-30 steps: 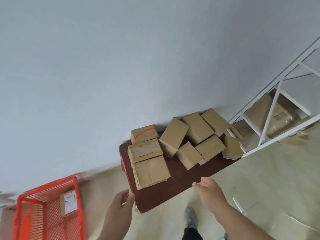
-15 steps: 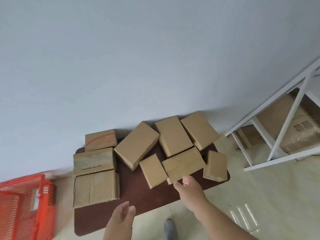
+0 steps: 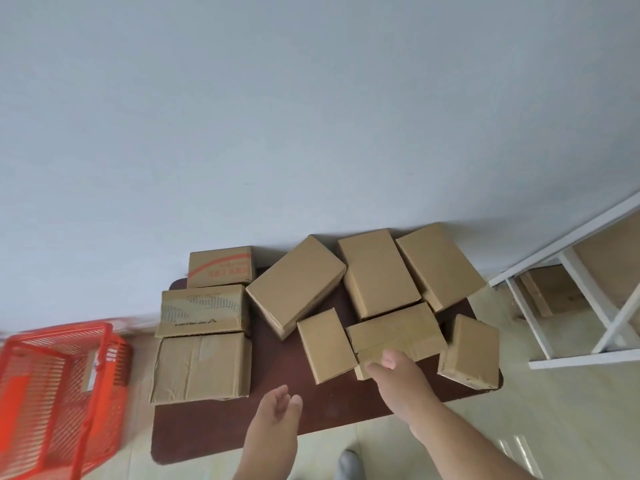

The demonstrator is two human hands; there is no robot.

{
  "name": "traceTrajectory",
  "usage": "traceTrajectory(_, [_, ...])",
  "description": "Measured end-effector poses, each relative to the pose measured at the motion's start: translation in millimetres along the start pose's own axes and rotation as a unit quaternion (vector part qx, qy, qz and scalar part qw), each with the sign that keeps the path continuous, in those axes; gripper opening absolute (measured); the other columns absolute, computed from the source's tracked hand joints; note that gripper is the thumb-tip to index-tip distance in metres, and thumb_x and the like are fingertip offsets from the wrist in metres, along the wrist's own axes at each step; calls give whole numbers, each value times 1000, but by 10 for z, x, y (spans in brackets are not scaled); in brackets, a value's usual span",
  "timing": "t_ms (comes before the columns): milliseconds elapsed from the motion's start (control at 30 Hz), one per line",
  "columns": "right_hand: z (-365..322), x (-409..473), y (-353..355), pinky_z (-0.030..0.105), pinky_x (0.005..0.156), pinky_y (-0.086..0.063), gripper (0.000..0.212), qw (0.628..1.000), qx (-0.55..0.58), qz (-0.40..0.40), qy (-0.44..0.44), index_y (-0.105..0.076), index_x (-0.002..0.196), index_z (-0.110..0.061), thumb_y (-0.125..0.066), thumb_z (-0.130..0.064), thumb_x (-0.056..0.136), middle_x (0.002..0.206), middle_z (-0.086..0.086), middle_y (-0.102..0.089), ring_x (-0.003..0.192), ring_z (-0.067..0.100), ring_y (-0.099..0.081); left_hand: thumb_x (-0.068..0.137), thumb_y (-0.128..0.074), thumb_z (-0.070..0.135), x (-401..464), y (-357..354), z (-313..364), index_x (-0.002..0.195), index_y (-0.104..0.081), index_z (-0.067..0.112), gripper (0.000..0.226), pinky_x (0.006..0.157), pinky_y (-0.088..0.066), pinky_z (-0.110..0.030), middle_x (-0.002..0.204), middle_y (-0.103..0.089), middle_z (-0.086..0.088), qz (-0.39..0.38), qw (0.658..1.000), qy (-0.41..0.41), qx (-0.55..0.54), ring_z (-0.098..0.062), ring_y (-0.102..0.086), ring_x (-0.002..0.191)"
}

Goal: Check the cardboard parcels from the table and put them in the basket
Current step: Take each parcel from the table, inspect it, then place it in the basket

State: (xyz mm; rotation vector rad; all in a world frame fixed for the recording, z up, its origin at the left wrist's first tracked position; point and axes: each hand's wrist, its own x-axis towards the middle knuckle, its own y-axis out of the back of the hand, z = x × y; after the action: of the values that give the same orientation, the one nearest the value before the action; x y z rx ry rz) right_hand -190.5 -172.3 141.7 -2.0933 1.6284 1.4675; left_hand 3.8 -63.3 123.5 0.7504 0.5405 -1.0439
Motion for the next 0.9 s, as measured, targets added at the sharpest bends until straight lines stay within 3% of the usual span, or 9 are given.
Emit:
traceTrajectory(200, [-31, 357, -185, 37, 118, -34, 68, 998, -29, -30, 38, -31, 164, -14, -54, -39, 106, 168, 5, -38, 153, 23, -38, 99, -69, 32, 367, -222, -166, 133, -60, 29, 35, 113, -49, -47, 132, -66, 9, -3, 1000, 3, -8, -11, -63, 121])
traceTrajectory(300, [49, 512, -233, 35, 119, -35, 68, 996, -60, -36, 60, -31, 164, -15, -53, -42, 106, 166, 2, -39, 151, 20, -40, 101, -67, 30, 519, -426, -185, 147, -54, 22, 48, 113, -44, -36, 147, -60, 1, -1, 1000, -13, 4, -15, -58, 133])
traceTrajectory(367, [117, 589, -268, 34, 118, -38, 66, 994, -70, -37, 71, -34, 162, -17, -54, -43, 106, 162, 0, -43, 147, 18, -44, 102, -66, 29, 589, -555, -184, 155, -47, 18, 57, 107, -42, -30, 153, -55, -2, -4, 1000, -22, 4, -15, -51, 142])
traceTrajectory(500, [215, 696, -350, 31, 107, -45, 50, 991, -85, -2, 99, -51, 147, -18, -54, -43, 104, 142, -3, -55, 128, 15, -55, 104, -62, 31, 723, -733, -214, 162, -38, 19, 64, 113, -35, -32, 163, -45, -1, 4, 999, -49, -4, -16, -43, 149])
traceTrajectory(633, [328, 671, -440, 28, 99, -47, 44, 989, -75, 3, 130, -56, 140, -19, -54, -42, 103, 126, -9, -57, 118, 12, -57, 107, -56, 32, 811, -845, -327, 159, -45, 22, 54, 111, -32, -28, 157, -51, 4, 15, 995, -100, -18, -11, -47, 140])
traceTrajectory(800, [496, 611, -583, 32, 99, -49, 44, 986, -47, 9, 161, -61, 134, -20, -55, -46, 99, 117, -6, -60, 109, 12, -60, 107, -54, 32, 761, -875, -489, 150, -56, 31, 43, 104, -35, -28, 141, -62, 13, 45, 984, -166, -43, -1, -56, 125])
traceTrajectory(867, [595, 548, -630, 34, 87, -48, 39, 987, 19, -2, 160, -66, 119, -8, -57, -40, 99, 92, -4, -64, 90, 14, -60, 106, -56, 28, 667, -873, -565, 144, -61, 31, 39, 99, -37, -27, 131, -66, 12, 67, 977, -193, -63, 10, -59, 108])
traceTrajectory(900, [621, 533, -644, 38, 78, -46, 35, 985, 47, -7, 165, -64, 99, -3, -57, -37, 98, 75, -1, -55, 74, 17, -52, 106, -57, 25, 648, -861, -595, 141, -63, 31, 36, 96, -38, -25, 127, -68, 12, 79, 972, -206, -74, 17, -58, 101])
